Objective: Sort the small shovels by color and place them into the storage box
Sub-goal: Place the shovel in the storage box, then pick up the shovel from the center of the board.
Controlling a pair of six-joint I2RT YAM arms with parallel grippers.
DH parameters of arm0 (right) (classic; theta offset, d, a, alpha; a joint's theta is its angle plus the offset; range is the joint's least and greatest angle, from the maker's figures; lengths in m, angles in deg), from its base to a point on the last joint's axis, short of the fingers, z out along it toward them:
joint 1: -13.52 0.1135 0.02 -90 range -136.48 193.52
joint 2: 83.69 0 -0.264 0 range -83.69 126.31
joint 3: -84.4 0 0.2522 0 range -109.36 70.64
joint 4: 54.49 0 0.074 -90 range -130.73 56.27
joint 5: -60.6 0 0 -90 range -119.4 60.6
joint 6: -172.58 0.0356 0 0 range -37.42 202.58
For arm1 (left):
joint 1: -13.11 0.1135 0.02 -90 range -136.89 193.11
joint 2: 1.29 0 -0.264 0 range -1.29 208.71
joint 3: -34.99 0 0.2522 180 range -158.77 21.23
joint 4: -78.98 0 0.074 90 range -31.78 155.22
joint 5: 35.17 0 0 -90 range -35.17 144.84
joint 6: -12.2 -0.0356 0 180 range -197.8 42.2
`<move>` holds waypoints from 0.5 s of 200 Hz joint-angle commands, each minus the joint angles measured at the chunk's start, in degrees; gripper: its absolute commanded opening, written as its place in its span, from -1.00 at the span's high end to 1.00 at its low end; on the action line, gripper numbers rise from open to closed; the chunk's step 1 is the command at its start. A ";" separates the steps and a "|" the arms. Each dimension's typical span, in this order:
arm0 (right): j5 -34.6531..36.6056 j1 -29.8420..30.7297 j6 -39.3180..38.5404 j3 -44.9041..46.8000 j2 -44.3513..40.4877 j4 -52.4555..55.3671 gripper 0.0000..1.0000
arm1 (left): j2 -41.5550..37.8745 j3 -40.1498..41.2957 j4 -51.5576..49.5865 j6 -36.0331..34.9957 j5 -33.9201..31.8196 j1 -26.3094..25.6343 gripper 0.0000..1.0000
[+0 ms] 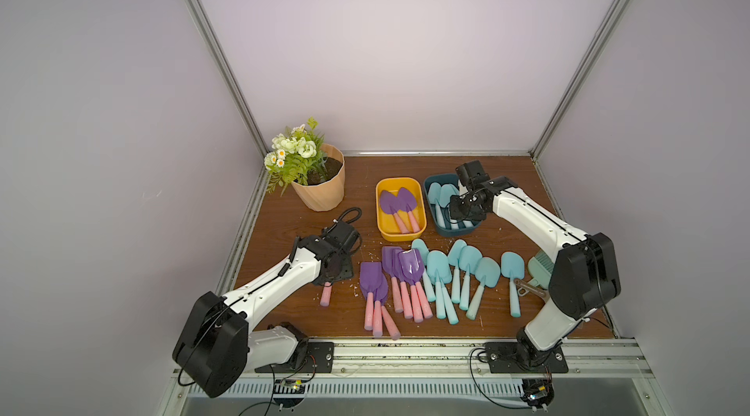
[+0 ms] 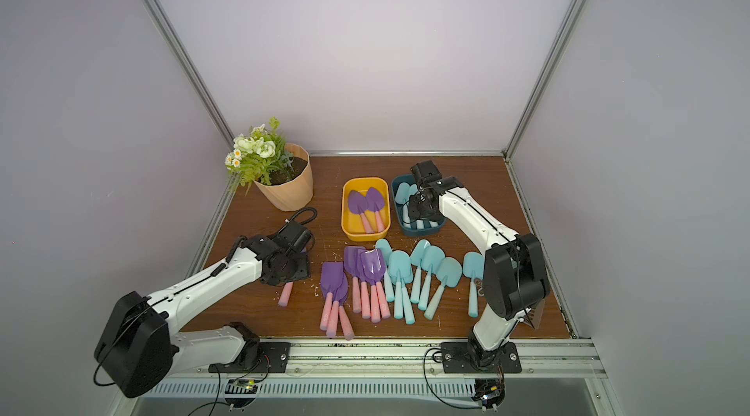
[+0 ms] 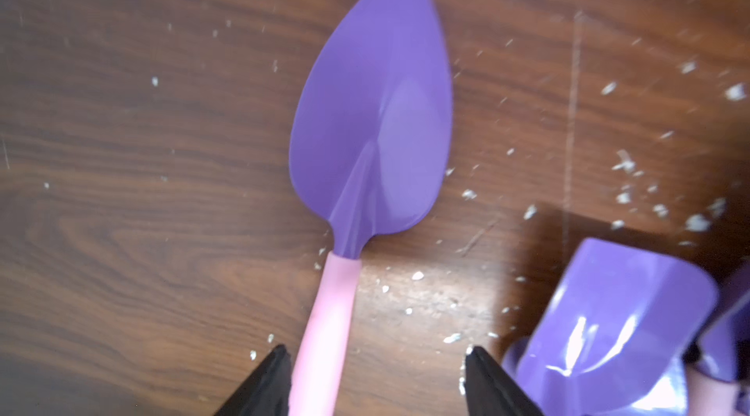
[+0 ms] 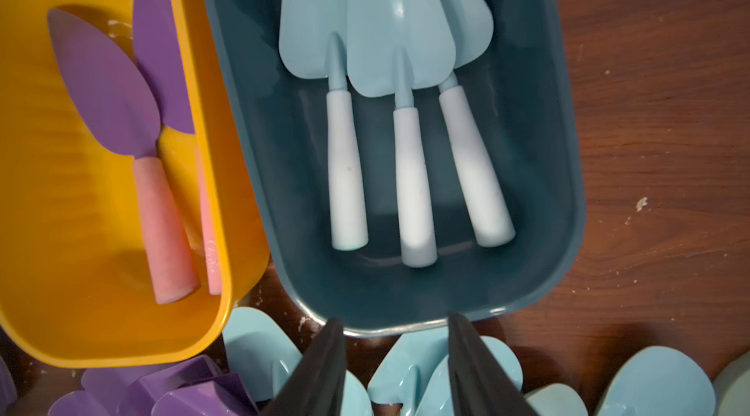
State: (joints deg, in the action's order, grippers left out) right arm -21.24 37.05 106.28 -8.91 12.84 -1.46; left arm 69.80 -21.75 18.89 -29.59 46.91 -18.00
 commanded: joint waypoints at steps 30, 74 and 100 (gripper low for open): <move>-2.10 -0.06 1.55 0.01 -3.60 0.17 0.09 | -0.43 5.70 -2.88 2.40 2.71 0.67 -0.40; -2.10 -0.06 1.60 0.01 -4.77 0.87 0.09 | 0.24 6.69 -1.83 2.38 4.65 0.69 -0.29; -2.67 -0.06 1.75 0.07 -5.51 0.92 0.10 | 3.17 7.42 -0.56 1.19 8.09 0.57 -0.13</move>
State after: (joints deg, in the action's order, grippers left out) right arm -22.51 37.05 107.09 -8.65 9.74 -1.48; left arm 70.81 -15.21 18.13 -28.59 52.00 -17.94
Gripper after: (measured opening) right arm 0.449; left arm 0.592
